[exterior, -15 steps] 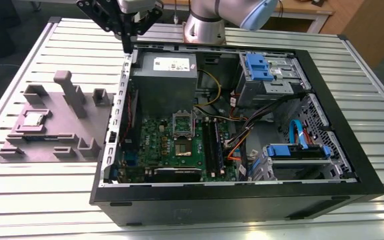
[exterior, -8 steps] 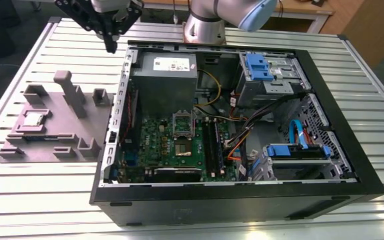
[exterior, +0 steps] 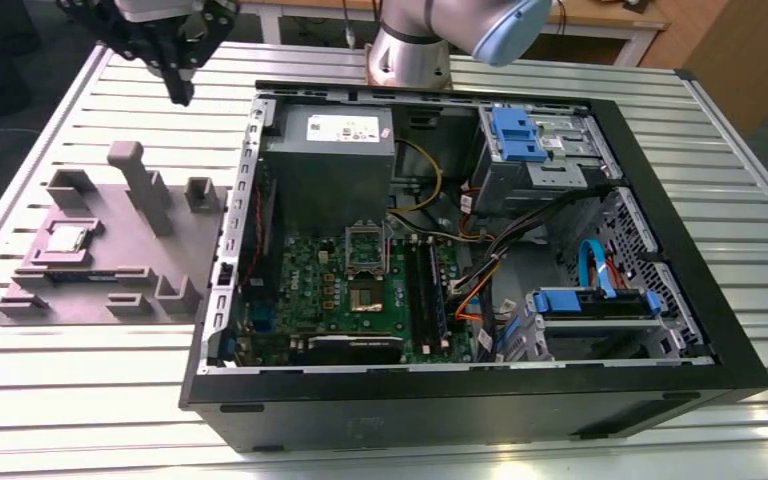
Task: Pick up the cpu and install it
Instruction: 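Reach for the cpu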
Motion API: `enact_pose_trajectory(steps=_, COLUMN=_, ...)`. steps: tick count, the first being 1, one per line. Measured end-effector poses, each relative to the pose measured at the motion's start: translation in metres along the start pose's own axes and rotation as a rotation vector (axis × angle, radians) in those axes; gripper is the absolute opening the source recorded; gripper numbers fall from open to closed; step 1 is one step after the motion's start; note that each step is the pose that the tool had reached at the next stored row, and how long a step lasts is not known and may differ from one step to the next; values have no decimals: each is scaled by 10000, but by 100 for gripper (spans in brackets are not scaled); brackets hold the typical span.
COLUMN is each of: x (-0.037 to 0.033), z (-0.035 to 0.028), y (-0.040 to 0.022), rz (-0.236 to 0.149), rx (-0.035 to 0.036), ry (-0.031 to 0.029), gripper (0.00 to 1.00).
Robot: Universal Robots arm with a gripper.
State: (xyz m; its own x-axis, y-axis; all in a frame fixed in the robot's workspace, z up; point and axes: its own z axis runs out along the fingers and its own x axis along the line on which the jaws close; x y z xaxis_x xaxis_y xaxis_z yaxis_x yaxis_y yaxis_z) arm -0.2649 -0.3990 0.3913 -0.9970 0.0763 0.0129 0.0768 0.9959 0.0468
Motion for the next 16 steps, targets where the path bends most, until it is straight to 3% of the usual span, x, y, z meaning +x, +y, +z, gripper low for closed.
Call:
enact_pose_trajectory(steps=11, x=500, z=14, y=-39, rz=1, rx=-2, ry=0, gripper=10)
enact_pose_trajectory(steps=14, x=769, z=22, y=-60, rz=1, rx=-2, ry=0, gripper=10)
enact_pose_trajectory(steps=16, x=863, z=25, y=-67, rz=2, rx=-3, ry=0, gripper=10)
